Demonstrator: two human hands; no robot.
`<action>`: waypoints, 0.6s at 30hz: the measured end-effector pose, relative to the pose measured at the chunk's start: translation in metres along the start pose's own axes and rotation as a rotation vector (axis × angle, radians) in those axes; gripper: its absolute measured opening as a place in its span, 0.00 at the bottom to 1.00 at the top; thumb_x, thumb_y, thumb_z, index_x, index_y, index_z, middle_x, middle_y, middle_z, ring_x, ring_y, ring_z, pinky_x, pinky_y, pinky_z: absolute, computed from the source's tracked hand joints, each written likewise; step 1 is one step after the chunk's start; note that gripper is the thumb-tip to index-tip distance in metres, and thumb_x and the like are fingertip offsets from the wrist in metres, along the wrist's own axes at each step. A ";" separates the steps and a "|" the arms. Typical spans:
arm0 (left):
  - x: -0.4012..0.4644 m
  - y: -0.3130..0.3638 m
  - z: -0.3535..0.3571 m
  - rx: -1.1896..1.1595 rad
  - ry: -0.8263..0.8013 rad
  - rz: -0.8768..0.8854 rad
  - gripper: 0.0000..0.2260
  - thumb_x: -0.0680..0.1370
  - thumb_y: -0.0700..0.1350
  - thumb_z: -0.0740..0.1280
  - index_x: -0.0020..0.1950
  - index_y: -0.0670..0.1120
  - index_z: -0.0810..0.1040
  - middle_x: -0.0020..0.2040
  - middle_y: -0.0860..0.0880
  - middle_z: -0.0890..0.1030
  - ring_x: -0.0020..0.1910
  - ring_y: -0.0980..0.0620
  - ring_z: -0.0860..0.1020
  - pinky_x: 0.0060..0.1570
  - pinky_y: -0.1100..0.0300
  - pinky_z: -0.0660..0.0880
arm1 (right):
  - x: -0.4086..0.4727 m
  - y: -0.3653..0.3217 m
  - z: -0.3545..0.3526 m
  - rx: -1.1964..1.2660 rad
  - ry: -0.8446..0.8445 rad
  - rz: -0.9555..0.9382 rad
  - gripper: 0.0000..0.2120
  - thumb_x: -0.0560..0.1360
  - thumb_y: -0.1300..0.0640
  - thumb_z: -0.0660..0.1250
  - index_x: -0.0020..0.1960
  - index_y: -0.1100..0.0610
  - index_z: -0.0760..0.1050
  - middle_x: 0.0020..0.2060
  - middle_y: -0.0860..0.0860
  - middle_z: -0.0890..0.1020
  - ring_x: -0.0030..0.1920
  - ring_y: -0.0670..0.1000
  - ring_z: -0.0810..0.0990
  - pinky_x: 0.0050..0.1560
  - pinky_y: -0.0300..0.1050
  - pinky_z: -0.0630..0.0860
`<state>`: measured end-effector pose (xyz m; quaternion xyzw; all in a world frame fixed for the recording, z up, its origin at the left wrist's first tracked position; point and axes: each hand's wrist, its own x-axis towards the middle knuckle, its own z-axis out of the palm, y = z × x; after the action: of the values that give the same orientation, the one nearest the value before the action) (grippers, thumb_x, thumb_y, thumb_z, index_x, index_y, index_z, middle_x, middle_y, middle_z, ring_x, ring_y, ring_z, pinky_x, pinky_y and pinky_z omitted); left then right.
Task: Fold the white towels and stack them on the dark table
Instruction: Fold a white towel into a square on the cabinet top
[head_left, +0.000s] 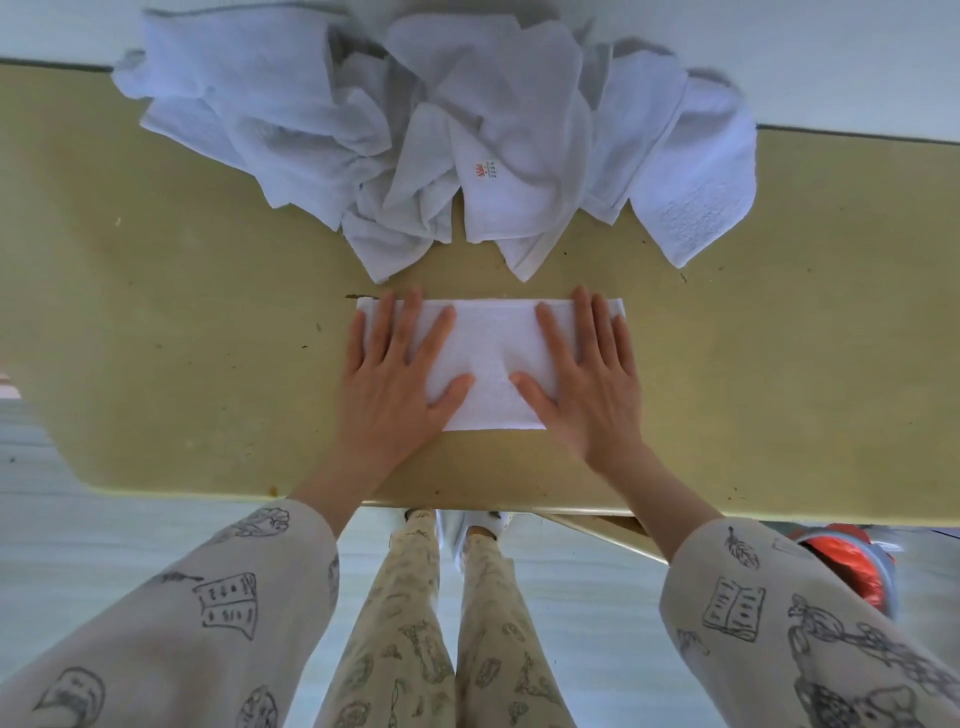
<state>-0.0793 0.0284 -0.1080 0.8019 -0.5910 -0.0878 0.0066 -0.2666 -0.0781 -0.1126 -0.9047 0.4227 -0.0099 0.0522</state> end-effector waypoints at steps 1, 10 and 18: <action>-0.001 -0.002 0.001 0.006 0.010 0.011 0.29 0.76 0.64 0.51 0.74 0.52 0.60 0.75 0.43 0.60 0.73 0.41 0.58 0.73 0.45 0.49 | -0.001 0.000 0.000 -0.013 -0.010 0.010 0.32 0.75 0.35 0.51 0.73 0.52 0.62 0.72 0.63 0.62 0.73 0.61 0.60 0.73 0.55 0.52; 0.000 -0.003 -0.003 0.007 -0.027 0.027 0.29 0.77 0.63 0.50 0.75 0.51 0.57 0.75 0.42 0.57 0.74 0.40 0.55 0.72 0.42 0.52 | 0.002 -0.004 -0.007 -0.023 -0.110 0.061 0.33 0.74 0.34 0.48 0.74 0.50 0.56 0.74 0.61 0.57 0.74 0.59 0.54 0.72 0.58 0.48; -0.018 -0.010 -0.019 -0.346 0.031 -0.177 0.25 0.80 0.51 0.51 0.75 0.43 0.53 0.75 0.41 0.57 0.75 0.44 0.54 0.72 0.48 0.52 | -0.003 -0.007 -0.013 0.009 -0.129 0.069 0.33 0.76 0.35 0.47 0.75 0.51 0.52 0.75 0.61 0.55 0.75 0.60 0.53 0.73 0.56 0.44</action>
<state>-0.0722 0.0465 -0.0883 0.8389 -0.4940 -0.1760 0.1457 -0.2639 -0.0724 -0.0985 -0.8881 0.4493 0.0483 0.0837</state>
